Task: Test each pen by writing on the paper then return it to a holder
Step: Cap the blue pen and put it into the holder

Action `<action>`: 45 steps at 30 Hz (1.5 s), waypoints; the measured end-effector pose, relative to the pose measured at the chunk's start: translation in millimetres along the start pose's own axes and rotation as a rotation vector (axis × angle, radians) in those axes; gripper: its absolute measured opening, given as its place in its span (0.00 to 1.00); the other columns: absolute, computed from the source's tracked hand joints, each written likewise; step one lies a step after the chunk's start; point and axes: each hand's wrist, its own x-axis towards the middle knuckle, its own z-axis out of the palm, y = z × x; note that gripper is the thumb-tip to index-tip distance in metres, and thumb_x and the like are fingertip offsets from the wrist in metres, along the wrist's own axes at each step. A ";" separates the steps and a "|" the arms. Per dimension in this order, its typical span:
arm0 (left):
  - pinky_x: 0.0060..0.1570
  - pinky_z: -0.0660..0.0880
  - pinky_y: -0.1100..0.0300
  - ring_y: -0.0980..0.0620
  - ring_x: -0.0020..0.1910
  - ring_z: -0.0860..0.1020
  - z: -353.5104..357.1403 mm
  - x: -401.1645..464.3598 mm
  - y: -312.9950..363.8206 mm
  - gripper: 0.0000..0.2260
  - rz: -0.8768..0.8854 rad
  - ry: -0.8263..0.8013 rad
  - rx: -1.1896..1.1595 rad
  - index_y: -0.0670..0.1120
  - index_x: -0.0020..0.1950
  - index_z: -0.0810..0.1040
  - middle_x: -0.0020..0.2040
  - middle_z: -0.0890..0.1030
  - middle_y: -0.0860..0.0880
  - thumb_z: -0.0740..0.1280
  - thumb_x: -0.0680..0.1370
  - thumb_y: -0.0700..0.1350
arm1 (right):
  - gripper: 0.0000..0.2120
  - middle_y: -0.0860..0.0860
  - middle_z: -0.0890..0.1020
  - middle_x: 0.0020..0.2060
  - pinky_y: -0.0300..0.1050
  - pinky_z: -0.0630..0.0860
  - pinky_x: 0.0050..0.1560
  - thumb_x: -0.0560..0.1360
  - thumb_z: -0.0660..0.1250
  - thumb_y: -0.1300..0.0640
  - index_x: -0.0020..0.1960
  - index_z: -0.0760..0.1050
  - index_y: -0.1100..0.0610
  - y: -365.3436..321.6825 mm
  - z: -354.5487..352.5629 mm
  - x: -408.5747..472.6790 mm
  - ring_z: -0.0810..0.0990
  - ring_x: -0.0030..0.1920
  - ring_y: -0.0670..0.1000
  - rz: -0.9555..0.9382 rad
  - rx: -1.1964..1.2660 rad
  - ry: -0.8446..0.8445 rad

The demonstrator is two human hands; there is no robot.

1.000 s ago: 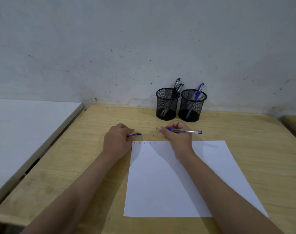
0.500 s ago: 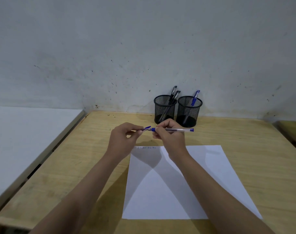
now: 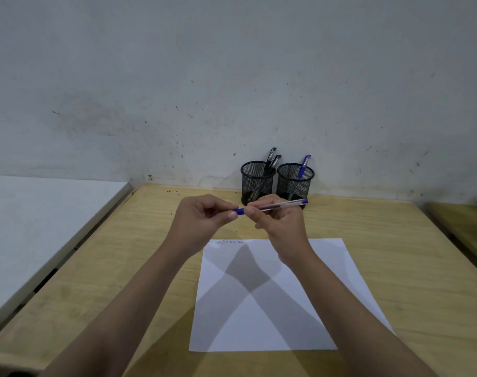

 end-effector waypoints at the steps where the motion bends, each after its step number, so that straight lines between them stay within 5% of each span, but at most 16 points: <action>1: 0.45 0.78 0.57 0.46 0.40 0.80 0.9 -0.8 2.4 0.06 0.008 0.013 -0.003 0.43 0.39 0.83 0.39 0.83 0.41 0.73 0.68 0.33 | 0.06 0.44 0.82 0.33 0.39 0.74 0.36 0.64 0.77 0.56 0.38 0.81 0.56 -1.2 0.4 -0.7 0.79 0.37 0.44 -0.009 0.011 -0.001; 5: 0.42 0.77 0.62 0.50 0.38 0.79 4.0 -3.9 9.2 0.05 0.055 0.041 -0.004 0.39 0.41 0.83 0.37 0.82 0.43 0.73 0.67 0.32 | 0.06 0.44 0.82 0.34 0.38 0.74 0.38 0.65 0.76 0.57 0.38 0.80 0.57 -4.1 4.6 -4.8 0.80 0.38 0.44 -0.041 0.040 0.007; 11: 0.47 0.77 0.52 0.50 0.39 0.80 9.9 -2.5 14.0 0.06 0.080 0.057 -0.022 0.43 0.39 0.83 0.38 0.81 0.44 0.73 0.68 0.32 | 0.08 0.44 0.81 0.32 0.39 0.76 0.35 0.64 0.72 0.50 0.39 0.80 0.54 -13.2 5.5 -7.0 0.77 0.37 0.45 0.024 0.016 0.049; 15: 0.49 0.78 0.44 0.44 0.42 0.81 17.6 5.1 9.5 0.06 0.058 0.119 0.013 0.47 0.40 0.84 0.41 0.83 0.42 0.74 0.68 0.37 | 0.22 0.49 0.79 0.28 0.41 0.74 0.30 0.67 0.67 0.41 0.39 0.79 0.62 -17.6 4.5 -3.5 0.76 0.28 0.44 0.184 -0.186 0.088; 18: 0.48 0.77 0.43 0.44 0.40 0.79 21.6 11.5 4.6 0.07 0.023 0.144 0.041 0.51 0.40 0.84 0.40 0.84 0.45 0.75 0.68 0.39 | 0.21 0.52 0.77 0.24 0.38 0.70 0.29 0.71 0.71 0.47 0.32 0.74 0.64 -18.8 -9.6 -3.6 0.71 0.25 0.44 -0.082 -0.419 0.145; 21: 0.49 0.78 0.44 0.46 0.40 0.79 25.8 17.3 0.4 0.09 -0.011 0.126 0.050 0.53 0.39 0.83 0.40 0.84 0.47 0.75 0.67 0.39 | 0.07 0.50 0.79 0.35 0.36 0.71 0.39 0.68 0.75 0.55 0.40 0.78 0.57 -22.4 -30.1 5.4 0.75 0.37 0.46 -0.501 -0.774 0.126; 25: 0.52 0.78 0.46 0.44 0.44 0.81 39.1 24.4 1.4 0.11 0.004 0.070 0.052 0.55 0.38 0.83 0.39 0.84 0.49 0.75 0.67 0.38 | 0.11 0.47 0.83 0.41 0.52 0.74 0.45 0.66 0.74 0.53 0.47 0.81 0.53 -20.6 -51.4 25.5 0.78 0.41 0.52 -0.593 -1.006 -0.047; 30: 0.48 0.78 0.60 0.57 0.40 0.80 62.2 42.8 3.4 0.11 0.059 0.071 -0.016 0.53 0.44 0.81 0.40 0.83 0.54 0.74 0.69 0.38 | 0.11 0.49 0.85 0.39 0.53 0.79 0.41 0.67 0.73 0.57 0.49 0.83 0.55 -22.8 -72.7 43.0 0.81 0.38 0.51 -0.507 -0.954 -0.081; 34: 0.46 0.71 0.75 0.58 0.47 0.79 85.1 63.1 -8.7 0.13 0.101 0.175 0.077 0.49 0.53 0.79 0.49 0.81 0.52 0.74 0.70 0.42 | 0.29 0.43 0.81 0.40 0.44 0.79 0.42 0.70 0.71 0.65 0.67 0.70 0.48 -32.8 -93.8 63.4 0.80 0.36 0.45 -0.380 -0.842 0.079; 38: 0.51 0.73 0.55 0.52 0.50 0.77 106.8 91.2 -32.5 0.15 0.250 0.184 0.483 0.47 0.53 0.80 0.49 0.80 0.51 0.72 0.69 0.50 | 0.40 0.51 0.78 0.45 0.44 0.81 0.36 0.72 0.67 0.69 0.72 0.53 0.41 -38.2 -118.6 94.6 0.82 0.31 0.54 -0.276 -0.662 0.182; 42: 0.51 0.58 0.57 0.50 0.54 0.74 125.0 114.0 -48.1 0.16 0.266 0.187 0.738 0.50 0.55 0.80 0.51 0.78 0.53 0.70 0.70 0.56 | 0.30 0.52 0.80 0.42 0.41 0.81 0.38 0.71 0.71 0.65 0.66 0.62 0.49 -28.2 -132.4 121.9 0.83 0.33 0.51 -0.261 -0.592 0.327; 45: 0.52 0.60 0.54 0.48 0.51 0.75 134.4 125.5 -60.1 0.17 0.284 0.185 0.815 0.49 0.52 0.82 0.49 0.79 0.52 0.68 0.71 0.58 | 0.27 0.49 0.80 0.39 0.34 0.77 0.35 0.69 0.74 0.63 0.63 0.66 0.52 -12.8 -135.1 133.3 0.81 0.33 0.46 -0.251 -0.588 0.381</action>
